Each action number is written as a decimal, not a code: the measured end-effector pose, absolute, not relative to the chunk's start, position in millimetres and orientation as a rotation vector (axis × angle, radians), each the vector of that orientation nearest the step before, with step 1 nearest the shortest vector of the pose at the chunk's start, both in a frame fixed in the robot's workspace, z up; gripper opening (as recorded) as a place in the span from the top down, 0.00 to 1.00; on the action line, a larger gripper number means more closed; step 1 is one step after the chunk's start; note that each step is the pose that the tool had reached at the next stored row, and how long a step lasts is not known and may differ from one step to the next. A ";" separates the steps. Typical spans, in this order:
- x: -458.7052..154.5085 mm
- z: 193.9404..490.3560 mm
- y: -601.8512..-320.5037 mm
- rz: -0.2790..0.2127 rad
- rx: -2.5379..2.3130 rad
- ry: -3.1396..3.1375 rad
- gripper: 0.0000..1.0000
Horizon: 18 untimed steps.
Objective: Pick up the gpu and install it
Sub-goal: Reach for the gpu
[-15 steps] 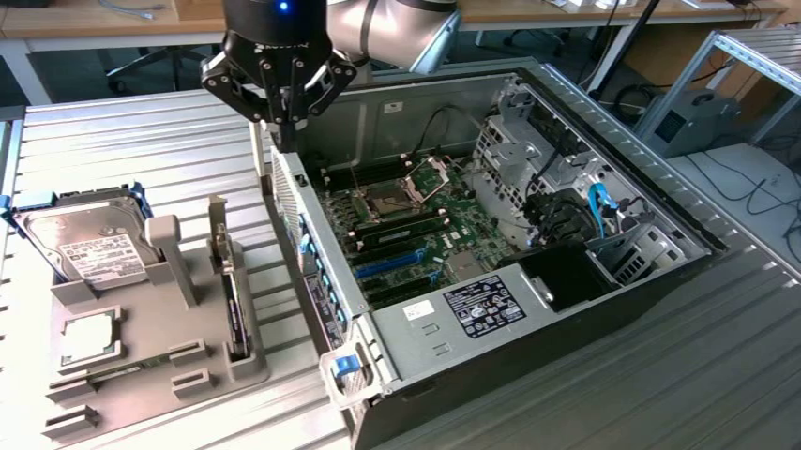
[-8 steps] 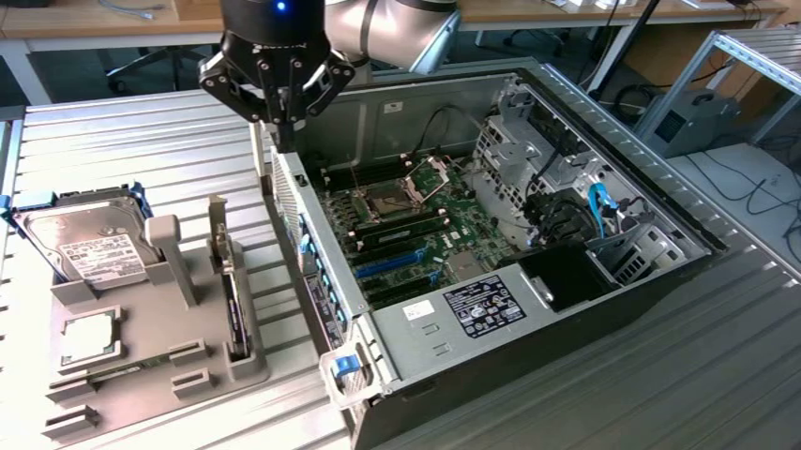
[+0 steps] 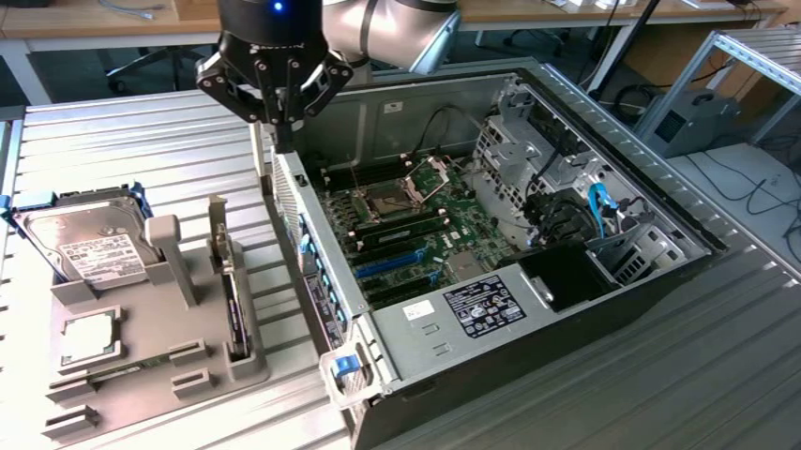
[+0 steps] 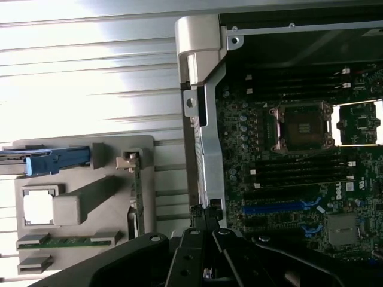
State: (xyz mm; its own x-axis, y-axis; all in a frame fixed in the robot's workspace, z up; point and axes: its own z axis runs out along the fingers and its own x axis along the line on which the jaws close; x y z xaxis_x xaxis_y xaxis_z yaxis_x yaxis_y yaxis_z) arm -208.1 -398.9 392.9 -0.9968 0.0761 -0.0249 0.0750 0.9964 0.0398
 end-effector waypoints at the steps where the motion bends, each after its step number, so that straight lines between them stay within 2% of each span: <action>1: -208.3 392.9 -398.9 0.060 0.118 3.112 0.89; 18: -213.5 392.9 -398.9 0.060 0.118 3.113 0.89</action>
